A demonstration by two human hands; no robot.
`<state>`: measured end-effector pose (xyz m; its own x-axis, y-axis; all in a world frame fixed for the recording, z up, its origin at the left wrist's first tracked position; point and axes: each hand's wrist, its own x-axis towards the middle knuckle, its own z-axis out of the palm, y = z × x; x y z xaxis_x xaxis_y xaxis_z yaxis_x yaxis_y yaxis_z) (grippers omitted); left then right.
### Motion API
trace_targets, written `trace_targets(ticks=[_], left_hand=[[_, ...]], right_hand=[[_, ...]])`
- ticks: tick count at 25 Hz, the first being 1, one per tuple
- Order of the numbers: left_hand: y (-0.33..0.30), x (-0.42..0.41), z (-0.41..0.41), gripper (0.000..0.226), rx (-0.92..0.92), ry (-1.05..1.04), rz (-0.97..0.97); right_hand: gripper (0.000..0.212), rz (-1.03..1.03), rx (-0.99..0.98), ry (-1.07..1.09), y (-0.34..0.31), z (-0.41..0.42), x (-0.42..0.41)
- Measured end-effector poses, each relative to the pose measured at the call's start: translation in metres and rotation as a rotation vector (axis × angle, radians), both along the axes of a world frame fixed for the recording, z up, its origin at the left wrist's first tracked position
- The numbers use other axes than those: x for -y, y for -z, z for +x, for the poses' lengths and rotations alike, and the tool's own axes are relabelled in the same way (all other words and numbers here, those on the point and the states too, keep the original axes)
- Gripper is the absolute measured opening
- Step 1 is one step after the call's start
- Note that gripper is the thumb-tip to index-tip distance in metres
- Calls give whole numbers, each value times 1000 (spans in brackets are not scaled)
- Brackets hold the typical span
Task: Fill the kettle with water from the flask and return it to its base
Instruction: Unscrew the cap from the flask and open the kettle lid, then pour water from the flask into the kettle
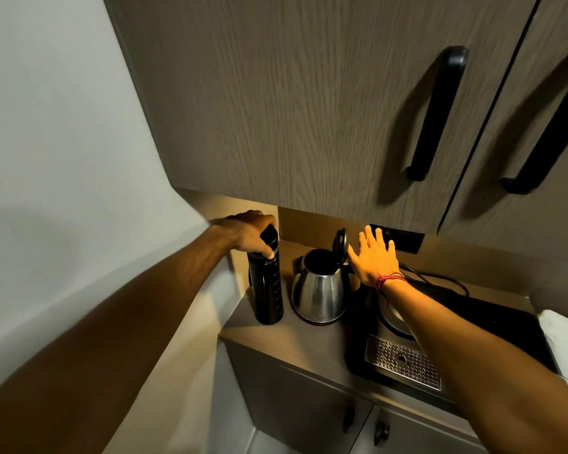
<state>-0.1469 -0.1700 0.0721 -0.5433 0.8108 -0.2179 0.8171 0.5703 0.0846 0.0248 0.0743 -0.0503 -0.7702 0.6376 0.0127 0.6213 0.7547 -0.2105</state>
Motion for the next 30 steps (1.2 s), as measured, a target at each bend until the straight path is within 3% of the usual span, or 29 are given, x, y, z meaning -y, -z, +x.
trace_targets(ticks=[3, 6, 8, 10, 13, 18, 20, 24, 26, 28, 30], left_hand=[[4, 2, 6, 74, -231, -54, 205], [36, -2, 31, 81, -383, 197, 355], [80, -3, 62, 77, -302, 402, 275], [132, -3, 91, 72, -190, 436, 104], [192, -3, 117, 72, -44, 242, -65], [222, -6, 129, 84, 15, 55, -107], [211, -5, 125, 77, -113, 54, 7], [159, -5, 93, 52, -500, 257, 504], [131, -1, 68, 55, -538, 87, 754], [118, 8, 49, 72, -365, -276, 955], [122, 14, 38, 95, 57, -521, 1038]], right_hand=[[73, -33, 1, 23, 1, -1, 1], [74, -47, -1, 35, 1, 0, 2], [74, -54, 3, 44, 2, 1, 4], [73, -59, 9, 53, 1, 1, 6], [73, -76, 37, 62, -1, 0, 8], [76, -88, 69, 78, -3, 1, 7], [78, -87, 62, 78, -5, 1, 6], [78, -72, 64, 65, -7, 1, 6], [77, -71, 60, 57, -7, 1, 6], [76, -74, 57, 58, -7, 2, 6], [75, -73, 62, 60, -7, 3, 7]])
